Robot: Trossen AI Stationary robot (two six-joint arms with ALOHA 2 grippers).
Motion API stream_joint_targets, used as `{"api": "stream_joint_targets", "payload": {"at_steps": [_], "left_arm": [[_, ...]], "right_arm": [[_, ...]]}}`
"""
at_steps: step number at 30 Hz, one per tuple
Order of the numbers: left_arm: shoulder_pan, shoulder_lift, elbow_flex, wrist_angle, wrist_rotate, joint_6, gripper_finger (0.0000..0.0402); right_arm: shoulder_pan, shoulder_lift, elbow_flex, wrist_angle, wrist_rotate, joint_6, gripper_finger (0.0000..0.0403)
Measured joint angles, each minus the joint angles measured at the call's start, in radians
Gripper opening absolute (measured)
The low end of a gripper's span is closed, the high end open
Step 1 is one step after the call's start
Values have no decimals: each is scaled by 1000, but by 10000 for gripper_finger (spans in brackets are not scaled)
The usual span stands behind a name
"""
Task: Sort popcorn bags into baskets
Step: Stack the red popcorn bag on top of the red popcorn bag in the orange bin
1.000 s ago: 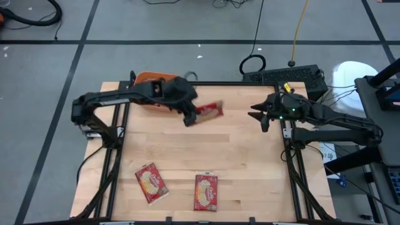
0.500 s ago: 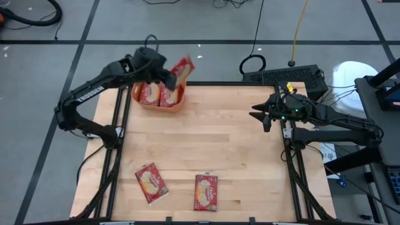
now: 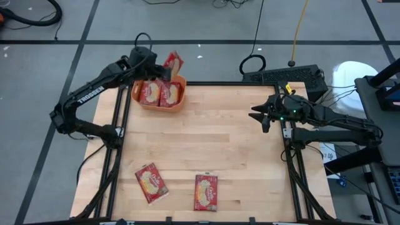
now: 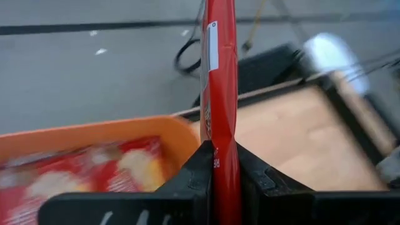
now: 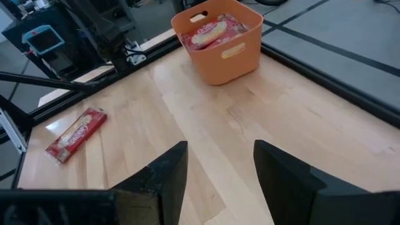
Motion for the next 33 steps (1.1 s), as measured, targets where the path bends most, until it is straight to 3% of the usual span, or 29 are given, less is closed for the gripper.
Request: {"api": "stream_joint_targets", "payload": {"at_steps": [9, 15, 22, 33], "left_arm": [[-6, -98, -323, 390, 11, -147, 39], [-17, -127, -494, 526, 6, -200, 39], [-34, -127, -639, 682, -3, -222, 40], [-59, -127, -775, 798, -34, -257, 40]], "right_arm": [[0, 0, -21, 17, 0, 17, 176], [0, 0, -21, 17, 1, 17, 176], [0, 1, -21, 17, 9, 22, 176], [0, 5, -21, 37, 9, 85, 176]]}}
